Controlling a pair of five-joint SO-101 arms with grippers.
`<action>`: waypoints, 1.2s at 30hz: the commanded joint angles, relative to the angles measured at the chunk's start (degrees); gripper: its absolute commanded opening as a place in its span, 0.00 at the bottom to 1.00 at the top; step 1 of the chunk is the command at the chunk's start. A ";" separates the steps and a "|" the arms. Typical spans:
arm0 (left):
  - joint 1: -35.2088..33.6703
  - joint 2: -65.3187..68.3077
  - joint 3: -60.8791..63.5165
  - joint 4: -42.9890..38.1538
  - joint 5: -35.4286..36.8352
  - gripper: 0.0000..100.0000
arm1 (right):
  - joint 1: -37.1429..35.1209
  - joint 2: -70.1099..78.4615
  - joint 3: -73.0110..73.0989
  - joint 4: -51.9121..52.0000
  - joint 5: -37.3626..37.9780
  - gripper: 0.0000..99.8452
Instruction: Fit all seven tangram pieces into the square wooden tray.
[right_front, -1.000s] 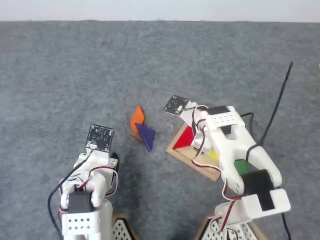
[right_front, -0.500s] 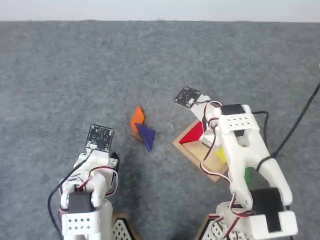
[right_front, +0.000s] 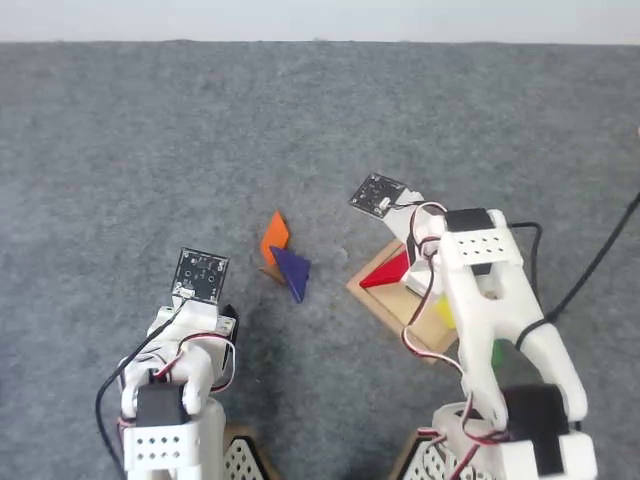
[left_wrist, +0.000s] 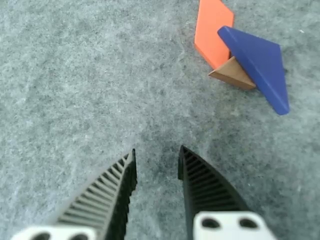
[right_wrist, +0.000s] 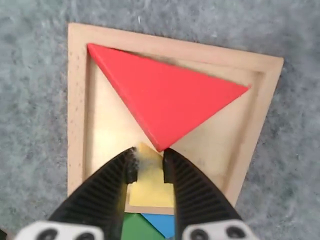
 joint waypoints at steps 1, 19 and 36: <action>-0.26 -0.88 -0.40 0.18 -0.70 0.13 | -1.63 -1.98 -0.18 1.54 0.62 0.01; -0.26 -0.88 -0.40 0.18 -0.70 0.13 | 0.48 12.79 -1.58 -0.75 1.49 0.01; -0.26 -0.88 -0.40 0.18 -0.70 0.13 | -0.84 -2.68 -0.88 5.41 1.58 0.01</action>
